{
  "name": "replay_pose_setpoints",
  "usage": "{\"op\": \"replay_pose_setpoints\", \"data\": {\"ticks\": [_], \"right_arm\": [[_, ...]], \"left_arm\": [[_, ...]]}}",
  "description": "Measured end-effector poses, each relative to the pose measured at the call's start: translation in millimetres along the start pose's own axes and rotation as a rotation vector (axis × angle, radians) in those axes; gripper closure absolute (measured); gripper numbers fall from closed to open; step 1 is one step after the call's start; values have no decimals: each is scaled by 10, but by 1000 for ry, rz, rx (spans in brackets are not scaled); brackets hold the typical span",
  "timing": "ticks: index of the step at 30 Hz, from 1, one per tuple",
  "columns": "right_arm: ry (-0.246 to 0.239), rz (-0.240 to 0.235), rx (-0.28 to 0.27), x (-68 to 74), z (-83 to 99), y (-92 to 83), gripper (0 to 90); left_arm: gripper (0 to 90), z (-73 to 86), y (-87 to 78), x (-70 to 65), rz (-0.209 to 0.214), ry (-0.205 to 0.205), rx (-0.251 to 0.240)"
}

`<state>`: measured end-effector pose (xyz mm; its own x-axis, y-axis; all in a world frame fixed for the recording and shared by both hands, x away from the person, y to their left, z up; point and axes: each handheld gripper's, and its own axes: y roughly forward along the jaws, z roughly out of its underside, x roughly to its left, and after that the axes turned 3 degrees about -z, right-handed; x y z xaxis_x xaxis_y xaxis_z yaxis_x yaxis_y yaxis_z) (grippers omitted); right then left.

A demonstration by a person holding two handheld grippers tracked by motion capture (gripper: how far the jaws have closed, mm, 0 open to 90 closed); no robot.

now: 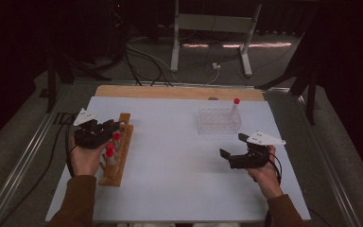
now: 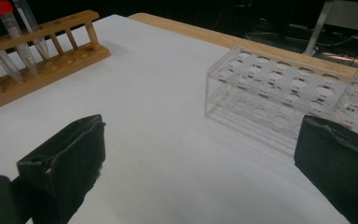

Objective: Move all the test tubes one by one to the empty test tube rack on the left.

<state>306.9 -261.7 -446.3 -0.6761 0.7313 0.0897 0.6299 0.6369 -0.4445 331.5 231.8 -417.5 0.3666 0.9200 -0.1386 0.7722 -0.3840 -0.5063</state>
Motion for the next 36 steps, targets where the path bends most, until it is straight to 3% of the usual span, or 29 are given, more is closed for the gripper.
{"op": "replay_pose_setpoints", "data": {"ticks": [29,36], "right_arm": [[7,-2,-6,-15,3,-7,20],[8,1,-11,-26,0,-16,20]], "left_arm": [[675,95,69,47,26,-29,28],[516,76,-22,64,59,-54,-40]]}}
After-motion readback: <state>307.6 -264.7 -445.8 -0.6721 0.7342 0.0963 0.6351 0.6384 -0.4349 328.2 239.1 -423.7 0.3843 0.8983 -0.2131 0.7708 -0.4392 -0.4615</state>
